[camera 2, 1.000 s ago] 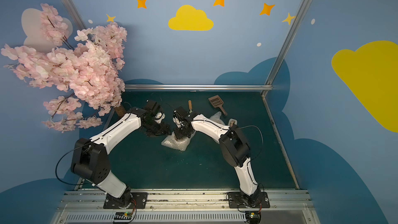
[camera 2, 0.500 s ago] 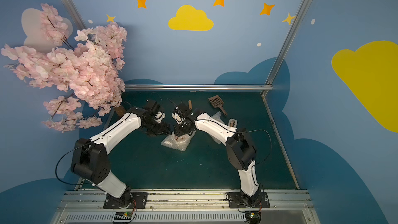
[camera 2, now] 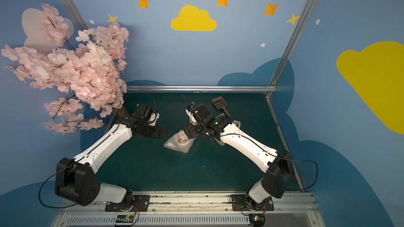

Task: Wrap mugs in bubble wrap
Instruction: Stick the tape on the bubble wrap, then reset both arms

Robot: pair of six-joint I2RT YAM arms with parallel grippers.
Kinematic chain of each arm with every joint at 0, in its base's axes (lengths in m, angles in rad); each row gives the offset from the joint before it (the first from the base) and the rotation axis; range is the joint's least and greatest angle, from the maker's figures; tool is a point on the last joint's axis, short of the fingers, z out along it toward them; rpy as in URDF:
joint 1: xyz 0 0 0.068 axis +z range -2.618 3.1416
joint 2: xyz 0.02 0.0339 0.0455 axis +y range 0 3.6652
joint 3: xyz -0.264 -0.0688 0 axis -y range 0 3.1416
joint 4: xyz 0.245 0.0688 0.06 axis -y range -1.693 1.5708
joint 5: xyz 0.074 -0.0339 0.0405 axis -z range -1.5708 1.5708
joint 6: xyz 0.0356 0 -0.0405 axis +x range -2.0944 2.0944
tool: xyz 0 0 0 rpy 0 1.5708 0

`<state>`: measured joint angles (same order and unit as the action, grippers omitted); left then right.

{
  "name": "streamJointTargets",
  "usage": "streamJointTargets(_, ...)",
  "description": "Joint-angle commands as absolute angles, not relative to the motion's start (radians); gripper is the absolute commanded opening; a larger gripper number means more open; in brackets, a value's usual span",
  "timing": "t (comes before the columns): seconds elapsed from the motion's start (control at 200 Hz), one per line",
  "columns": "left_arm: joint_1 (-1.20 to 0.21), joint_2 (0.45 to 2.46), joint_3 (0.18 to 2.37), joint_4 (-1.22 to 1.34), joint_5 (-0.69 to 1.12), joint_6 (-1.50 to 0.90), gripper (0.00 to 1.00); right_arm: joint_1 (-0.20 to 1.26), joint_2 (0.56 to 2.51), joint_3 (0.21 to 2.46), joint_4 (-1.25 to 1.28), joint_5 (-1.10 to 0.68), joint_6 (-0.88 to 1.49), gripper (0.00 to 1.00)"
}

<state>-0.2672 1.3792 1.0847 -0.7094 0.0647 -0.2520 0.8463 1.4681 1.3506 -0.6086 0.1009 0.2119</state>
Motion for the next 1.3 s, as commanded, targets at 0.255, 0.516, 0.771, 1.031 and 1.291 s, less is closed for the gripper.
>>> streamJointTargets(0.255,-0.032,1.138,0.618,-0.005,0.037,-0.053,1.00,0.559,1.049,0.833,-0.304,0.449,0.118,0.96)
streamJointTargets(0.516,0.069,1.202,0.459,0.357,0.067,-0.027,1.00,0.283,0.851,0.443,0.074,0.427,0.116,0.97)
streamJointTargets(0.771,0.085,1.397,0.422,0.651,0.114,-0.025,1.00,0.102,1.027,0.315,0.416,0.317,0.069,0.97)
streamJointTargets(1.031,0.069,1.559,0.390,0.863,0.103,-0.023,1.00,0.073,1.299,0.367,0.616,0.247,0.047,0.96)
streamJointTargets(1.291,0.043,1.536,0.406,0.797,0.052,-0.008,1.00,0.072,1.465,0.460,0.601,0.235,0.046,0.96)
